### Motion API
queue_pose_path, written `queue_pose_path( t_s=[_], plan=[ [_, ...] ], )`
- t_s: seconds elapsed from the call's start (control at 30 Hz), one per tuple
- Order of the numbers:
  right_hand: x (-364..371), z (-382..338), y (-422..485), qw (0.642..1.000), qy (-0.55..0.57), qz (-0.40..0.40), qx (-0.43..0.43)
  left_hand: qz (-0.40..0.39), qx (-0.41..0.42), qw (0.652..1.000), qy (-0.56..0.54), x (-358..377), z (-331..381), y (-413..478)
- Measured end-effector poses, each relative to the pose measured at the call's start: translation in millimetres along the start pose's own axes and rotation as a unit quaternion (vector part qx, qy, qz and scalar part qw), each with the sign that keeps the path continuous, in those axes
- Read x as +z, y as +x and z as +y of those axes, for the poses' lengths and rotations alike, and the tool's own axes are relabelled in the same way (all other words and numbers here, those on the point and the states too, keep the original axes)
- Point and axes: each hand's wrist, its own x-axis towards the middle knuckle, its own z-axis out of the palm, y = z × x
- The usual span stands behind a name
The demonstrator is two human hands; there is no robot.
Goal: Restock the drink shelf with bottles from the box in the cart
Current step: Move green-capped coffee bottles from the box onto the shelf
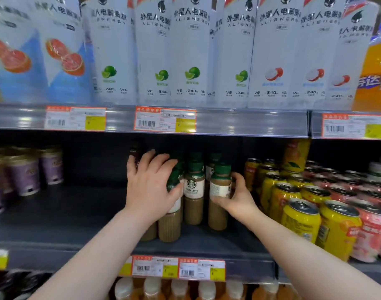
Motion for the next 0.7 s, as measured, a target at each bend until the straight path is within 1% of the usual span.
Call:
queue_pose_path(
  t_s=[0.07,0.13,0.2,0.23,0.33,0.37,0.43,0.5,0.7],
  plan=[
    [3,1,2,1.0,-0.005,0.021,0.013,-0.05,-0.007,0.999,0.006,4,-6,-3],
    [7,5,3,1.0,0.004,-0.017,0.014,-0.073,-0.009,0.997,-0.002,7,-10,-5],
    [9,10,1,0.998,0.005,-0.061,0.007,-0.071,0.0,0.997,-0.005,9,-13,-6],
    [10,13,0,0.998,0.0,-0.066,0.006,-0.067,0.002,0.998,-0.003,9,-13,-6],
    [11,17,2,1.0,0.001,-0.01,0.014,-0.061,0.001,0.998,0.003,10,-11,-6],
    [11,18,3,1.0,0.011,-0.004,0.02,-0.062,0.001,0.998,0.003,10,-12,-6],
    [13,19,4,0.999,0.018,-0.026,0.025,-0.063,0.001,0.998,-0.001,11,-13,-6],
    [14,20,5,0.999,0.0,-0.042,0.024,-0.058,0.004,0.998,-0.006,12,-13,-6],
    [19,16,9,0.999,-0.018,-0.032,0.037,-0.05,0.006,0.999,-0.013,13,-15,-6]
  ],
)
